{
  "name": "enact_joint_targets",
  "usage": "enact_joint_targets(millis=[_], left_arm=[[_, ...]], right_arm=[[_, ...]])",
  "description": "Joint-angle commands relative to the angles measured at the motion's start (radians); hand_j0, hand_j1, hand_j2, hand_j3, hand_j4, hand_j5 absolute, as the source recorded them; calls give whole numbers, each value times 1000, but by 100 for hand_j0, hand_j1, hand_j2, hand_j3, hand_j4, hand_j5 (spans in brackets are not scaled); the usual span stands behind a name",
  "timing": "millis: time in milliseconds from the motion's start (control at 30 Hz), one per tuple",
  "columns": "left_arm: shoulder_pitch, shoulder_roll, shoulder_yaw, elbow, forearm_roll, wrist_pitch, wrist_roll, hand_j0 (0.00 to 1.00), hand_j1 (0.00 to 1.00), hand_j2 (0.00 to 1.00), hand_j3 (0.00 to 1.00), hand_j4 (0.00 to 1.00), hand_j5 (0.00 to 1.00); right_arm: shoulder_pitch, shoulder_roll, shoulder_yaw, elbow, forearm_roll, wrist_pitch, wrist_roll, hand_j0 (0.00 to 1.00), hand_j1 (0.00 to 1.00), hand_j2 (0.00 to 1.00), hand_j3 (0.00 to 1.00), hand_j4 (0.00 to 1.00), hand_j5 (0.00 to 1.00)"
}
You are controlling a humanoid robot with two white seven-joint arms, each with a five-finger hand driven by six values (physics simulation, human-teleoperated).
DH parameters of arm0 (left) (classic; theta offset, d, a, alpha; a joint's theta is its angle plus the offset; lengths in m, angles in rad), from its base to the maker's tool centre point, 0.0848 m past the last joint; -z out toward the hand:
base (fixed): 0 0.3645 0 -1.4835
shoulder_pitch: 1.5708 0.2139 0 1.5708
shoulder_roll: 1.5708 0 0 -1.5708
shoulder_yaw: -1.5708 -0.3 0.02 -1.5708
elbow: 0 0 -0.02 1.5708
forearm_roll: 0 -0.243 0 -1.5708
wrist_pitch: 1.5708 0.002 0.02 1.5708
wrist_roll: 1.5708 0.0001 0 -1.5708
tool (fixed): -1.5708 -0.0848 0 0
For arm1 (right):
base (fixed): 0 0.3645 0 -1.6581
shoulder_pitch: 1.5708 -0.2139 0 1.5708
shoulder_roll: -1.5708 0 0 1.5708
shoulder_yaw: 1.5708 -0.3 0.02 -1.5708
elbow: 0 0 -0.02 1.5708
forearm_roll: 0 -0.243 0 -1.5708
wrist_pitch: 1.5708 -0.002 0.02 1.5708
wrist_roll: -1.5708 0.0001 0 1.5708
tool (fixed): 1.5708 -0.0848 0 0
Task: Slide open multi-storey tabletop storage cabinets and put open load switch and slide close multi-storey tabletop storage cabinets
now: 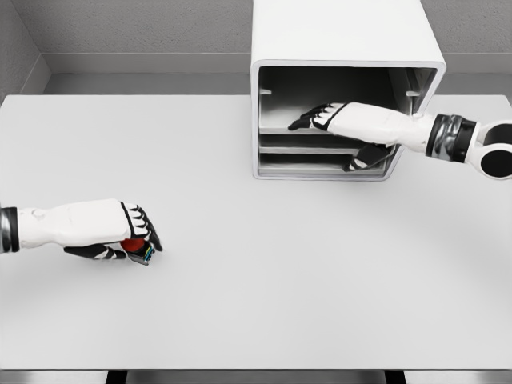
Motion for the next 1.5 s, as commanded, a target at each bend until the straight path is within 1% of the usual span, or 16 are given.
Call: enact_joint_targets(millis=[0, 67, 133, 200, 233, 300, 333, 433, 533, 633, 667, 800, 867, 1000, 1200, 1467], left_arm=[[0, -2, 1, 2, 6, 0, 1, 66, 66, 66, 66, 66, 66], [0, -2, 1, 2, 6, 0, 1, 63, 63, 63, 63, 63, 63], [-2, -2, 1, 2, 6, 0, 1, 61, 61, 61, 61, 61, 61], [0, -2, 1, 2, 6, 0, 1, 60, 60, 60, 60, 60, 60], [0, -3, 1, 2, 6, 0, 1, 60, 60, 60, 60, 60, 60], [0, -3, 1, 2, 6, 0, 1, 57, 57, 57, 57, 57, 57], [0, -3, 1, 2, 6, 0, 1, 56, 56, 56, 56, 56, 56], [-2, -9, 3, 2, 6, 0, 1, 51, 51, 51, 51, 51, 51], [-2, -17, 1, 2, 6, 0, 1, 45, 45, 45, 45, 45, 45], [-3, -20, 3, 9, 6, 0, 0, 40, 40, 40, 40, 40, 40], [-5, -28, 4, 16, 6, 0, 0, 39, 39, 39, 39, 39, 39], [-9, -35, 14, 19, 9, 0, 1, 38, 38, 38, 38, 38, 38], [-34, -35, 14, 25, 12, 0, 3, 38, 38, 38, 38, 38, 38], [-63, -37, 14, 31, 17, 0, 4, 38, 38, 38, 38, 38, 38], [-81, -48, 17, 34, 20, 0, 6, 38, 38, 38, 38, 38, 38], [-118, -103, 17, 89, 37, 0, 6, 38, 38, 38, 38, 38, 38]], right_arm=[[0, -1, 1, -5, 3, -10, 0, 100, 100, 100, 100, 100, 100], [6, -11, 1, -14, 1, -30, 0, 100, 100, 100, 100, 100, 100], [14, -36, -1, -43, 3, -30, -1, 100, 100, 100, 100, 100, 100], [22, -44, -1, -52, 3, -33, -1, 100, 100, 100, 100, 100, 100], [22, -64, -1, -80, 3, -36, -1, 100, 100, 100, 100, 100, 100], [25, -83, -1, -111, 3, -38, -1, 100, 100, 100, 100, 100, 100], [28, -110, -5, -152, 3, -38, -1, 100, 100, 100, 100, 100, 100], [31, -176, -7, -238, 3, -38, -3, 100, 100, 100, 100, 100, 100], [26, -203, -7, -289, 1, -40, -1, 100, 100, 100, 100, 100, 100], [15, -218, -8, -313, 0, -43, 2, 100, 100, 100, 100, 100, 100], [15, -222, -19, -315, -5, -66, 2, 100, 100, 100, 100, 100, 100], [9, -228, -19, -327, -13, -86, 2, 100, 100, 100, 100, 100, 100], [9, -238, -19, -329, -23, -86, 0, 100, 100, 100, 100, 100, 100], [11, -294, -19, -329, -49, -86, 0, 100, 100, 100, 100, 100, 100], [14, -294, -12, -332, -69, -86, 0, 100, 100, 100, 100, 100, 100], [14, -311, -12, -332, -77, -86, 0, 100, 100, 100, 100, 100, 100]])
